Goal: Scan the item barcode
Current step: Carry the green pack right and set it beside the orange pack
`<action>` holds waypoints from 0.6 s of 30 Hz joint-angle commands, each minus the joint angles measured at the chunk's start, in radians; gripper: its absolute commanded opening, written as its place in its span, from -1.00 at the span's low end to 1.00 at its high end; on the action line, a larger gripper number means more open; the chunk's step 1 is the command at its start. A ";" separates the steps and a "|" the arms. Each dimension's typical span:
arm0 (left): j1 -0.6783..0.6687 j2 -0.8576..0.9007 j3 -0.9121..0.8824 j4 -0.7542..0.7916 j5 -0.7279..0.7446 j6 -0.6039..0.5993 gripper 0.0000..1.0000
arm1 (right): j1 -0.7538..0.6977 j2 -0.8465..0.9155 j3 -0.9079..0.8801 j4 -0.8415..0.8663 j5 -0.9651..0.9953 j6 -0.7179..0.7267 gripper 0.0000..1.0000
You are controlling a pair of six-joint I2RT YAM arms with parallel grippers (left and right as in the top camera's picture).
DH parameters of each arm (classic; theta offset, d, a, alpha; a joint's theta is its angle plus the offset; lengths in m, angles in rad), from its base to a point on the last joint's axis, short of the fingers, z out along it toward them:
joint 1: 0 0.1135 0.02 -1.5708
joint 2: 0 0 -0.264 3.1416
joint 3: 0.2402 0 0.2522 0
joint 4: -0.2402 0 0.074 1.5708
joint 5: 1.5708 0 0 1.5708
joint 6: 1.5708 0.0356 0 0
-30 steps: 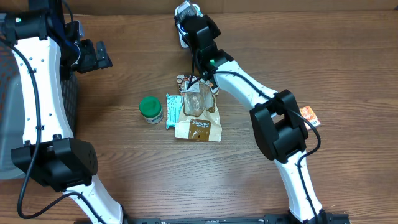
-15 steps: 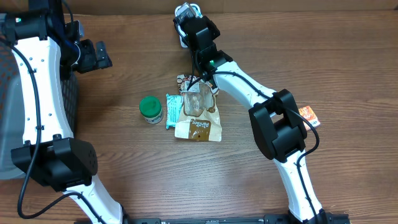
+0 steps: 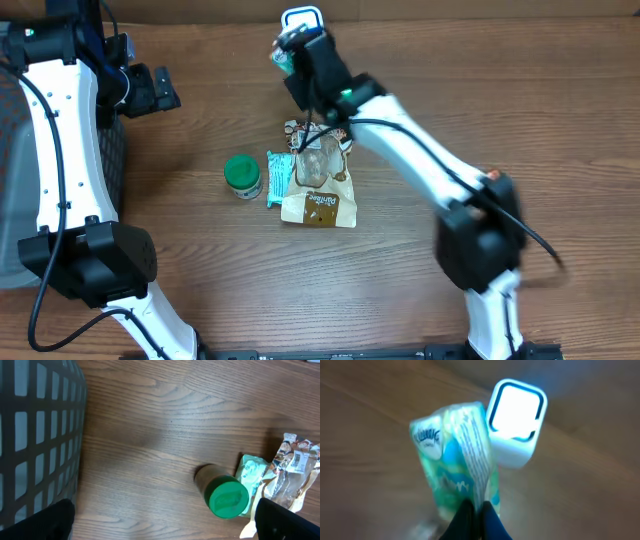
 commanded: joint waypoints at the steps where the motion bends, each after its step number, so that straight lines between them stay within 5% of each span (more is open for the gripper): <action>1: 0.004 -0.026 0.002 0.001 -0.004 0.026 0.99 | -0.060 -0.228 0.018 -0.200 -0.159 0.283 -0.92; 10: 0.004 -0.026 0.002 0.001 -0.004 0.026 0.99 | -0.301 -0.299 -0.025 -0.780 -0.156 0.492 -0.92; 18: 0.004 -0.026 0.002 0.001 -0.004 0.026 0.99 | -0.555 -0.299 -0.284 -0.688 -0.156 0.566 -0.92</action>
